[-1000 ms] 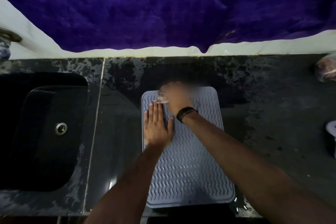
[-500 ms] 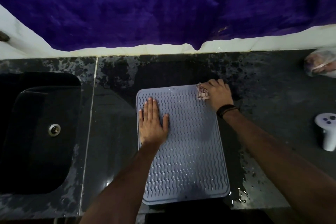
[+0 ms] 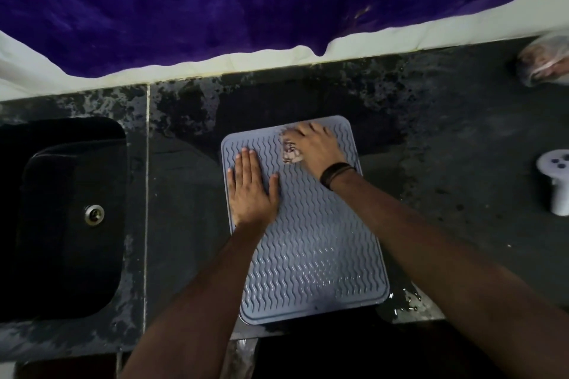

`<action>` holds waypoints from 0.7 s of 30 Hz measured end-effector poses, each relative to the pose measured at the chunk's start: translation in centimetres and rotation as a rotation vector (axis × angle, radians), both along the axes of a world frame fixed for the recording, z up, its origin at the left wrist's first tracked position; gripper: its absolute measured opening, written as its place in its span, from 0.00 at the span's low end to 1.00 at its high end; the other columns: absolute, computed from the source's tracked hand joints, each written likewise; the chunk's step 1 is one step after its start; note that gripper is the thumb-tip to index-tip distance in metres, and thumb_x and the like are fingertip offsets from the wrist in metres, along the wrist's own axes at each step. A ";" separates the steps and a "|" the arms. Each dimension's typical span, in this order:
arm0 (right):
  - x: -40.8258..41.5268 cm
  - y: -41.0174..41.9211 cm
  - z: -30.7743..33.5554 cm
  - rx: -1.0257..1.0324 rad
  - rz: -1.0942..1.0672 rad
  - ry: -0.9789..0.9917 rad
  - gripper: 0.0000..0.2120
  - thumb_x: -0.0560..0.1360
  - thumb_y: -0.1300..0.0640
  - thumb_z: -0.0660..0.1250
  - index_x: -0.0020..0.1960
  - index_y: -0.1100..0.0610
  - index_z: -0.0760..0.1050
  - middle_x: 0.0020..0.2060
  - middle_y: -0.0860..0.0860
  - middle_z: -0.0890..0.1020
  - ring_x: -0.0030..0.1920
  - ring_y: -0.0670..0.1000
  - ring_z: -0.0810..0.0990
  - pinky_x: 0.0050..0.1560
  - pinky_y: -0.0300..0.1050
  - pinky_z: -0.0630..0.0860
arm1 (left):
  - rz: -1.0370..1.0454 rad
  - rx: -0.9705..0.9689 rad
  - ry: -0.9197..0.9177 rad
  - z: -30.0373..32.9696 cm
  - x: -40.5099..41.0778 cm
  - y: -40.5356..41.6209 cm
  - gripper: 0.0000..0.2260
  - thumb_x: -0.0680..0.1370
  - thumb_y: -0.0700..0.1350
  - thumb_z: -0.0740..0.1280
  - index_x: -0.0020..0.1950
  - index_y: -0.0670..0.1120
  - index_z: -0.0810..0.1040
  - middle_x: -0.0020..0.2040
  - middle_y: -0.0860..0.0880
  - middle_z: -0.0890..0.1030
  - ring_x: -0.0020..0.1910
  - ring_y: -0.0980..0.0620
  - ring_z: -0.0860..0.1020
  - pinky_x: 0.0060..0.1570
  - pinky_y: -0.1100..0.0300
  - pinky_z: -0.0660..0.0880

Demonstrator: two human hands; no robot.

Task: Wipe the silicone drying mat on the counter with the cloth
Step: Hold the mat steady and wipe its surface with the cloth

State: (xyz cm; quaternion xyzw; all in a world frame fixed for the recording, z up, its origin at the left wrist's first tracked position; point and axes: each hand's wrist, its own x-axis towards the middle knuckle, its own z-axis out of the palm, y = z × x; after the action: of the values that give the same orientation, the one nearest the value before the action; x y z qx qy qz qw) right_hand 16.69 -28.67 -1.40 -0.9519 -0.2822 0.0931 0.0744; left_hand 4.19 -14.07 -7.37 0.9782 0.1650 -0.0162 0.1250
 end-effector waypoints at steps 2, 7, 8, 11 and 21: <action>0.6 -3.1 -0.2 -0.039 -0.028 -0.011 0.24 0.76 0.59 0.60 0.72 0.49 0.66 0.66 0.53 0.70 0.66 0.59 0.66 0.65 0.57 0.65 | 0.006 -0.001 -0.004 0.1 0.0 0.0 0.33 0.84 0.61 0.49 0.83 0.44 0.50 0.83 0.46 0.52 0.82 0.50 0.47 0.80 0.47 0.48; 0.9 -2.7 0.5 -0.071 -0.177 -0.003 0.21 0.74 0.60 0.62 0.67 0.53 0.70 0.64 0.54 0.72 0.65 0.59 0.66 0.64 0.58 0.64 | -0.002 -0.013 0.013 0.3 0.1 0.0 0.33 0.84 0.62 0.47 0.83 0.44 0.48 0.83 0.46 0.49 0.82 0.50 0.45 0.80 0.48 0.46; 0.4 -1.4 0.7 -0.046 -0.182 -0.001 0.21 0.74 0.61 0.62 0.66 0.53 0.70 0.64 0.54 0.72 0.65 0.59 0.66 0.63 0.58 0.65 | -0.004 -0.015 0.015 0.3 0.1 -0.1 0.33 0.84 0.61 0.47 0.83 0.44 0.48 0.83 0.46 0.49 0.82 0.50 0.45 0.80 0.48 0.46; -2.5 3.1 0.6 0.054 -0.057 0.043 0.19 0.75 0.58 0.61 0.66 0.52 0.70 0.66 0.53 0.70 0.65 0.58 0.66 0.64 0.57 0.65 | -0.003 -0.012 -0.008 0.5 0.0 -0.2 0.32 0.84 0.59 0.48 0.83 0.43 0.51 0.83 0.45 0.52 0.82 0.49 0.48 0.80 0.47 0.48; -0.7 -4.8 -0.3 0.014 -0.138 0.104 0.26 0.75 0.56 0.63 0.72 0.50 0.66 0.69 0.53 0.68 0.70 0.59 0.63 0.69 0.60 0.63 | -0.002 0.001 0.021 0.2 0.1 0.1 0.33 0.84 0.61 0.47 0.83 0.44 0.47 0.83 0.46 0.48 0.82 0.50 0.45 0.80 0.47 0.47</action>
State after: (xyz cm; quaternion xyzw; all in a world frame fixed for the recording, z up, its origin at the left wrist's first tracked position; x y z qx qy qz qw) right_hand 15.99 -33.48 -1.65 -0.9624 -0.2122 0.1352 0.1019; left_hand 4.28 -13.99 -7.16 0.9782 0.1651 -0.0266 0.1229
